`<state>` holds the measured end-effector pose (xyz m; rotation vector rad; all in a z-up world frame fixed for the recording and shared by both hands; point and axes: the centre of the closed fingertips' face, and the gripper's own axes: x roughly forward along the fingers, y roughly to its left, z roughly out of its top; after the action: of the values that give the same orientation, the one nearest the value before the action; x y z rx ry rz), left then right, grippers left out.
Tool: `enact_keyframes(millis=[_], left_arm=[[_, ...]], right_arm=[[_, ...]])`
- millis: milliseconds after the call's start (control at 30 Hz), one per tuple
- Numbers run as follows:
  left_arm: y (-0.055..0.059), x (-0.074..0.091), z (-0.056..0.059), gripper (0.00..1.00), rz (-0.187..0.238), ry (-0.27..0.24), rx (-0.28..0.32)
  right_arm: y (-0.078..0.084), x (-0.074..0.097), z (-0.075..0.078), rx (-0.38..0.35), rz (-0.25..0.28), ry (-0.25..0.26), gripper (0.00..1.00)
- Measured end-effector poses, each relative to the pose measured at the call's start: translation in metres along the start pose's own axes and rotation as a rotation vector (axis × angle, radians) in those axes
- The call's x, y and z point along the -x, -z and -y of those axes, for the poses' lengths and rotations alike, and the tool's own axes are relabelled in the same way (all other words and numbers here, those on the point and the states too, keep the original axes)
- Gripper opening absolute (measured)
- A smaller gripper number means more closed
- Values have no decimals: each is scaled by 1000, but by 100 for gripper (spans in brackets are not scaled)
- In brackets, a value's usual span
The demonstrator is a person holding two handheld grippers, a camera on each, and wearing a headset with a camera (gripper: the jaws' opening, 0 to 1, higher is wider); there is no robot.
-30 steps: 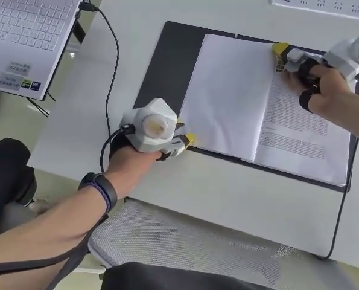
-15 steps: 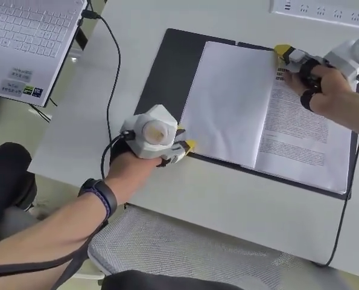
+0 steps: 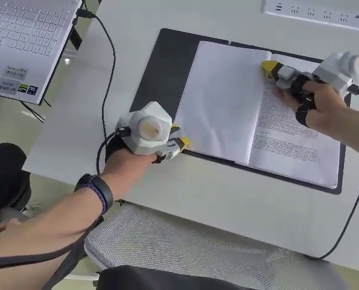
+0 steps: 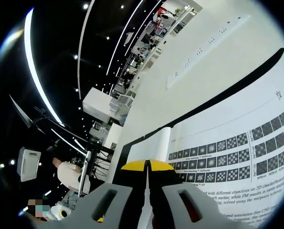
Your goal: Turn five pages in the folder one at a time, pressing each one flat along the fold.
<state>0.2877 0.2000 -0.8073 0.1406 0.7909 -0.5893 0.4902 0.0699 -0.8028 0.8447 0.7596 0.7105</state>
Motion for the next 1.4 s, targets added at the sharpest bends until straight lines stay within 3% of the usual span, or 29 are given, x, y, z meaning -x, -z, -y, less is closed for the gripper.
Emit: enact_keyframes(millis=[300,533,900,1167,1400], left_arm=[[0,-1,-1,20,3,-1,3],[0,-1,-1,19,8,1,6],[0,0,1,20,11,5,0],[1,-3,1,22,19,15,16],[2,-5,-1,22,16,15,10]], right_arm=[[28,17,-7,12,-30,-26,0],[59,37,-23,35,-67,-52,0],[98,60,-28,66,-133,-75,0],[142,84,-55,70,-186,-100,0],[167,100,-69,51,-197,-110,0]])
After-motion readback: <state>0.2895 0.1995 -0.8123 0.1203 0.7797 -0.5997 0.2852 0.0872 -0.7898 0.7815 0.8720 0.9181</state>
